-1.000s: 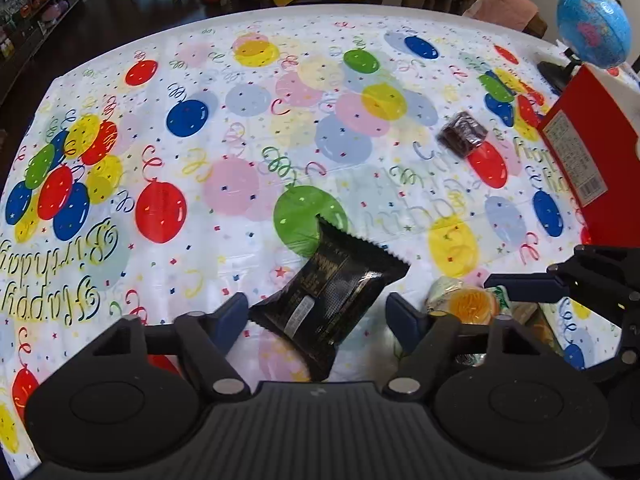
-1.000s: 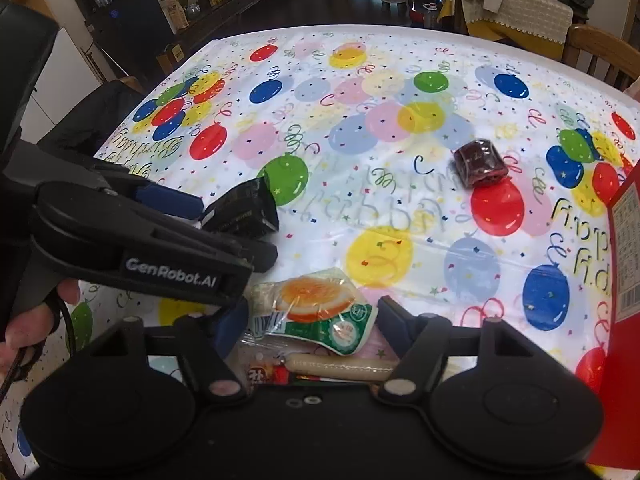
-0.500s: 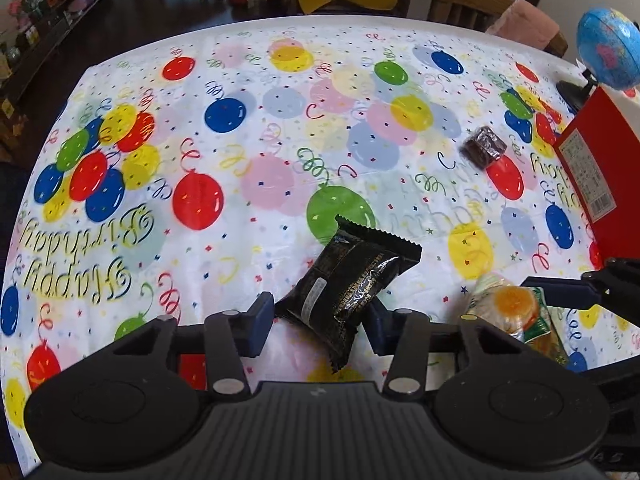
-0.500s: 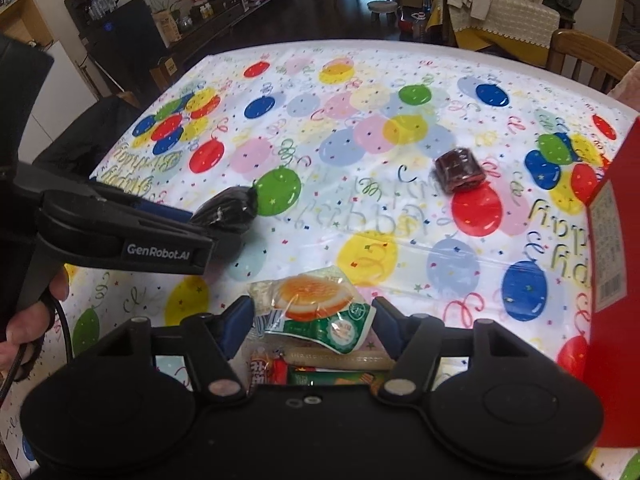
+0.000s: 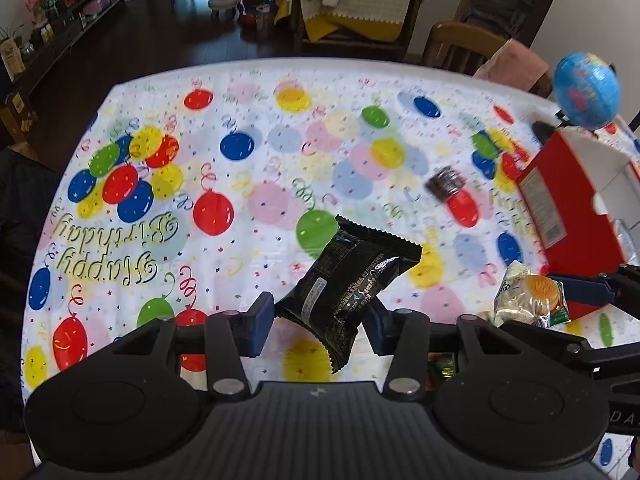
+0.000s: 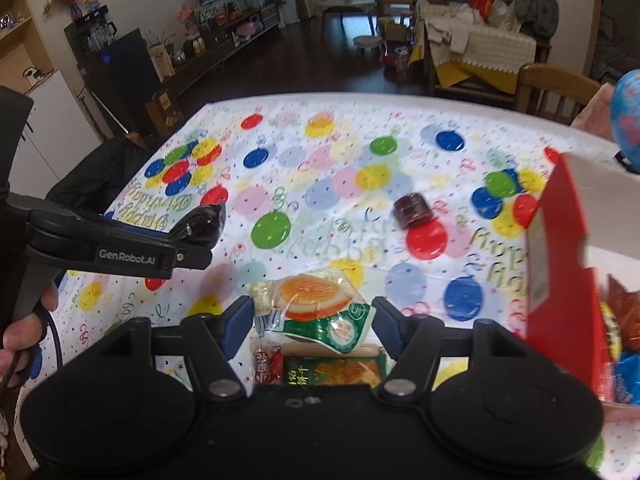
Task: Organize snacks
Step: 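Carry both held packets up and over the red box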
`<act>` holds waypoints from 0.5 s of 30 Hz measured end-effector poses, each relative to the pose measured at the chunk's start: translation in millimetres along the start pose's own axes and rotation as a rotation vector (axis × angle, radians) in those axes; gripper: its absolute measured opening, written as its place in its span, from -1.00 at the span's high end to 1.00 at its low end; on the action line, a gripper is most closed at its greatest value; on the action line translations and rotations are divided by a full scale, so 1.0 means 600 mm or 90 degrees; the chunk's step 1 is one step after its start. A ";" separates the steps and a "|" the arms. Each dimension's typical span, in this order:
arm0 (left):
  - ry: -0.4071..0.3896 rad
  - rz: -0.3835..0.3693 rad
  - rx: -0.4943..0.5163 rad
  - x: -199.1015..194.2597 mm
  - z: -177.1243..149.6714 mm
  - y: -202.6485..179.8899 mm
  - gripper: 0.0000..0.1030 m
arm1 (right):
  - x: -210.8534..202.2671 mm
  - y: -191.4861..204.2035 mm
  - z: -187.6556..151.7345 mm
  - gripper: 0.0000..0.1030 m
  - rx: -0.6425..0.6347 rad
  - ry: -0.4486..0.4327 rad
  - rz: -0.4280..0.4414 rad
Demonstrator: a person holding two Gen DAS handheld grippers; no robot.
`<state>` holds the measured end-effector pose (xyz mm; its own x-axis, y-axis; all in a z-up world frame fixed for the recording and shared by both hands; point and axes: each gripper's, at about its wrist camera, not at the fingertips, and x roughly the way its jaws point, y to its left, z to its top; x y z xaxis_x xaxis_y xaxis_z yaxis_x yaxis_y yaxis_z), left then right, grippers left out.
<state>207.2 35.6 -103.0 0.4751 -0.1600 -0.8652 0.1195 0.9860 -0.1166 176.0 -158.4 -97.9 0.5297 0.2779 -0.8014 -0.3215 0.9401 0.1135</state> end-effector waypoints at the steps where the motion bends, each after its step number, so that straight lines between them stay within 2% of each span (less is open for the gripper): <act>1: -0.005 -0.001 0.001 -0.009 0.000 -0.004 0.10 | -0.010 -0.001 0.000 -0.24 -0.001 -0.006 -0.003; 15: -0.064 -0.024 0.044 -0.112 -0.005 -0.090 0.10 | -0.135 -0.026 -0.021 -0.24 0.002 -0.066 -0.038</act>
<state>166.2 -7.0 -40.0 0.5540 -0.2037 -0.8072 0.1970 0.9741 -0.1106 128.6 -197.9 -42.3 0.6267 0.2400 -0.7414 -0.2850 0.9561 0.0687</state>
